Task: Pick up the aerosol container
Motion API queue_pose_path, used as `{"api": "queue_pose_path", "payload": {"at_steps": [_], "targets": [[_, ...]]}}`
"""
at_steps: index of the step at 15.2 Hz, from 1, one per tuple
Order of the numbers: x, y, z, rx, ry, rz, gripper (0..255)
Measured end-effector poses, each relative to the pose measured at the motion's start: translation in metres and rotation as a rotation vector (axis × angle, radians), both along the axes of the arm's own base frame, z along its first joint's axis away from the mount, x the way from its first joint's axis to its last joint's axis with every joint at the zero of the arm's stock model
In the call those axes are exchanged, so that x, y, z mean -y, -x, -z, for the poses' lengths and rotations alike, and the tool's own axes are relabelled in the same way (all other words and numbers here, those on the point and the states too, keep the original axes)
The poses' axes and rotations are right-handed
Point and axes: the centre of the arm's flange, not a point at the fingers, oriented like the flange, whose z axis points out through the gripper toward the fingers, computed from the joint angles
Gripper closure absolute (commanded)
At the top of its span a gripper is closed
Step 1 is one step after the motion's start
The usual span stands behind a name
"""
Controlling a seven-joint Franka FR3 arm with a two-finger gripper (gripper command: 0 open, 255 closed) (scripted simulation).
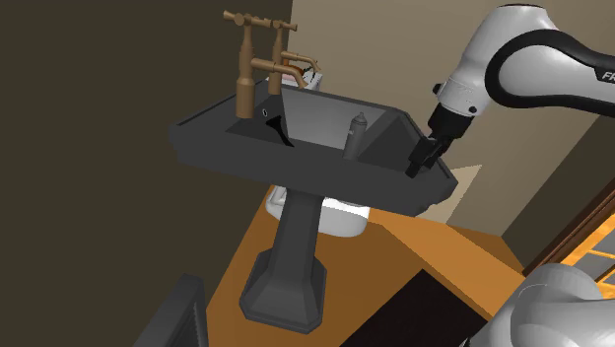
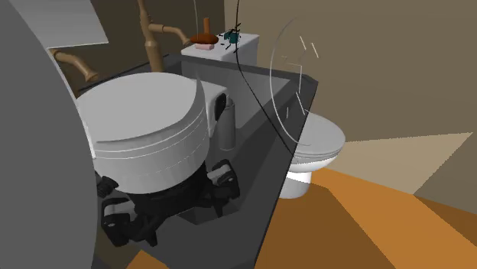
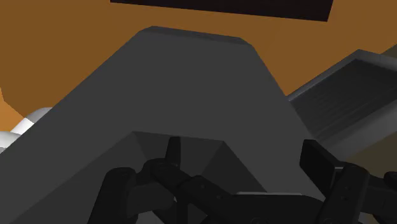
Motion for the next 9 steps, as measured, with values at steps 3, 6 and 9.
{"api": "queue_pose_path", "payload": {"at_steps": [3,6,9], "targets": [[0.009,-0.01,0.002,0.017,0.001,-0.019,0],[0.034,-0.032,0.006,0.052,0.006,-0.063,0],[0.056,-0.055,0.012,0.089,0.012,-0.11,0]]}}
